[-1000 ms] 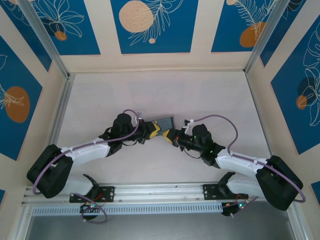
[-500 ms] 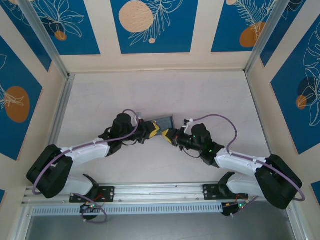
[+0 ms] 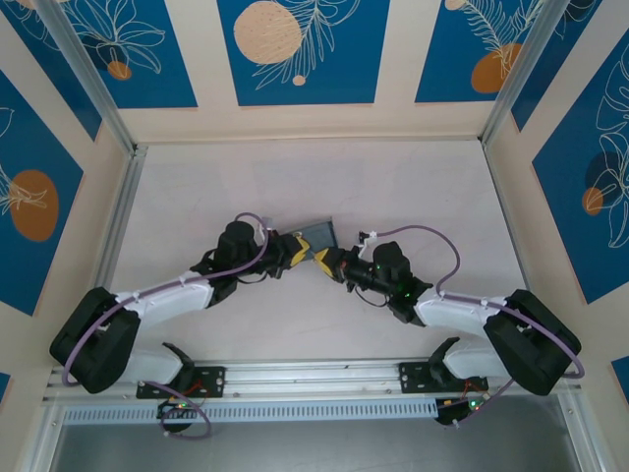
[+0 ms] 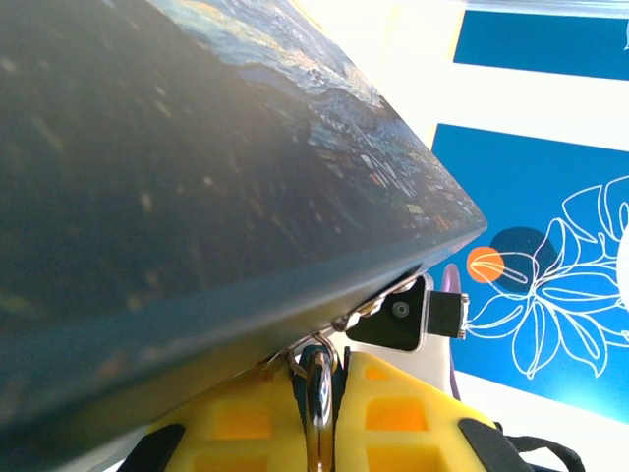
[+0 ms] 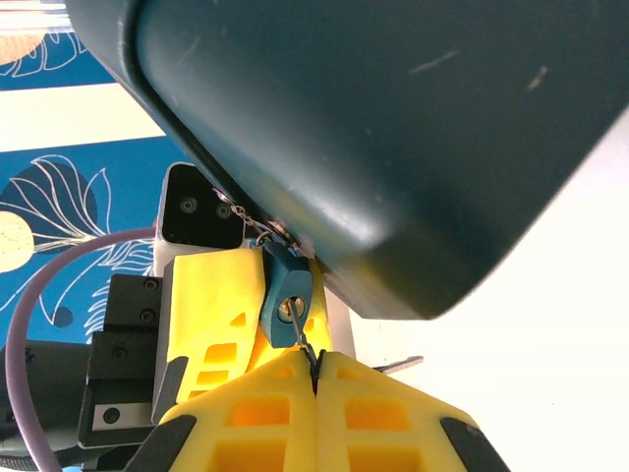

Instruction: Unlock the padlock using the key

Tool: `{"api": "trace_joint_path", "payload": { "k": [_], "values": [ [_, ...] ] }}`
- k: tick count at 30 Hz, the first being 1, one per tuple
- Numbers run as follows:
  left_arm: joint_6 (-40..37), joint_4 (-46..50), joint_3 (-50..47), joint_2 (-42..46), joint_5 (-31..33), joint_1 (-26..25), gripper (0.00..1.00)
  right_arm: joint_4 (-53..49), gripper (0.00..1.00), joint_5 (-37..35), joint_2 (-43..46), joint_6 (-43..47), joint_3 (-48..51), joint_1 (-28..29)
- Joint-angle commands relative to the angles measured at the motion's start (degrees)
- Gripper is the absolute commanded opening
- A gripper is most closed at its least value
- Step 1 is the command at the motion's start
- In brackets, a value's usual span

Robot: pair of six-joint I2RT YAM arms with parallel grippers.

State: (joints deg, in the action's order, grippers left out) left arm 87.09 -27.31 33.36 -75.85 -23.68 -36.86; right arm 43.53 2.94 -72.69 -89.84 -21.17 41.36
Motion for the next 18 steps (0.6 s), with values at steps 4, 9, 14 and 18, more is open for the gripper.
{"api": "trace_joint_path", "payload": {
  "k": [4, 9, 14, 18],
  "values": [
    [0.7, -6.0, 1.2, 2.9, -4.0, -1.1, 0.00, 5.1, 0.00, -2.9, -3.4, -3.2, -1.7, 1.0],
    [0.5, -5.8, 1.0, 2.6, -4.1, -1.4, 0.00, 5.0, 0.00, -3.2, -4.5, -2.9, -3.7, 1.1],
    [0.4, -5.5, 0.8, 2.6, -3.9, -1.6, 0.00, 0.3, 0.00, -2.8, -4.3, -0.1, -6.0, 0.6],
    [0.3, -5.0, 0.6, 3.0, -3.7, -1.7, 0.00, -1.4, 0.00, -1.8, -4.0, 1.2, -5.6, -1.4]
  ]
}}
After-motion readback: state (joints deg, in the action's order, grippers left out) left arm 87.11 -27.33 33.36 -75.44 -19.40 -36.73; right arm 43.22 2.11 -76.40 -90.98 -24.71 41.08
